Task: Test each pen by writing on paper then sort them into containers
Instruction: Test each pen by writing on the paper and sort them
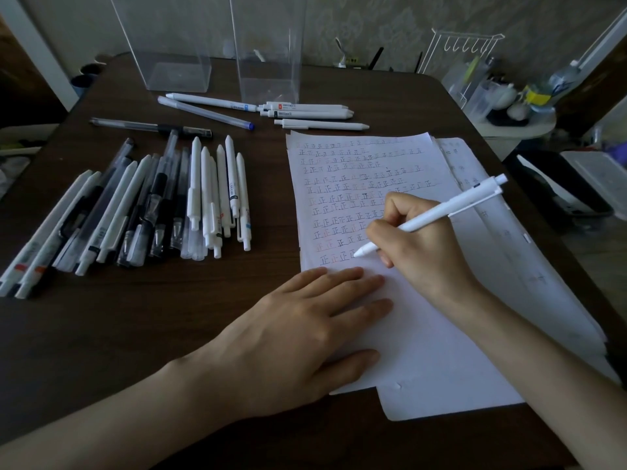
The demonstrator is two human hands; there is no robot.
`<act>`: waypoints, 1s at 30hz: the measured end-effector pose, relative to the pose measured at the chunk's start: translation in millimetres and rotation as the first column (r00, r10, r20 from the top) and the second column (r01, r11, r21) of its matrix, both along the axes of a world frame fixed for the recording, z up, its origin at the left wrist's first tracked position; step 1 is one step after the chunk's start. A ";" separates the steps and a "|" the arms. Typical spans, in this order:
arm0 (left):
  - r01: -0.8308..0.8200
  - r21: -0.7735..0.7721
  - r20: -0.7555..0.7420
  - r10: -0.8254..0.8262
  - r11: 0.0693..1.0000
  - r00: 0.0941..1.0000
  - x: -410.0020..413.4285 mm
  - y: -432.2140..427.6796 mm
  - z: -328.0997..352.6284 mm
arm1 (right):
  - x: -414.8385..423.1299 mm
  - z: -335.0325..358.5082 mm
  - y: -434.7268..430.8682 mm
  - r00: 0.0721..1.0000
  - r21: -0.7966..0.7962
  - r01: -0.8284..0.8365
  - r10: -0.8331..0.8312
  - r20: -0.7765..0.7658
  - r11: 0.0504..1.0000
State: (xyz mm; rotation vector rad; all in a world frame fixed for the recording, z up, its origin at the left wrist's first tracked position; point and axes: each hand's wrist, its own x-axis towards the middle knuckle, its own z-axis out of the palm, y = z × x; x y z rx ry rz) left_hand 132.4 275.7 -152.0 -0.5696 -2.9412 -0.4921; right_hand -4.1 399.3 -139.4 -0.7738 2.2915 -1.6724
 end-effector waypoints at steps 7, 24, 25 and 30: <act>0.008 0.029 0.003 -0.009 1.000 1.000 0.0 -1.6 -0.3 | -2.2 -3.4 1.5 1.000 -0.035 0.020 -0.020 -0.002 0.999; -0.155 0.536 0.085 0.130 0.830 0.988 -6.9 -7.8 10.7 | -3.7 5.5 3.1 0.986 0.012 -0.165 0.165 0.019 0.986; -0.165 0.533 0.073 0.149 0.830 0.986 -7.2 -7.8 10.3 | -2.9 5.8 2.9 0.983 0.009 -0.180 0.180 0.020 0.984; -0.151 0.485 -0.043 0.196 0.861 0.980 -7.0 -9.4 4.4 | 0.3 5.7 2.1 0.976 0.035 -0.213 0.214 -0.028 0.976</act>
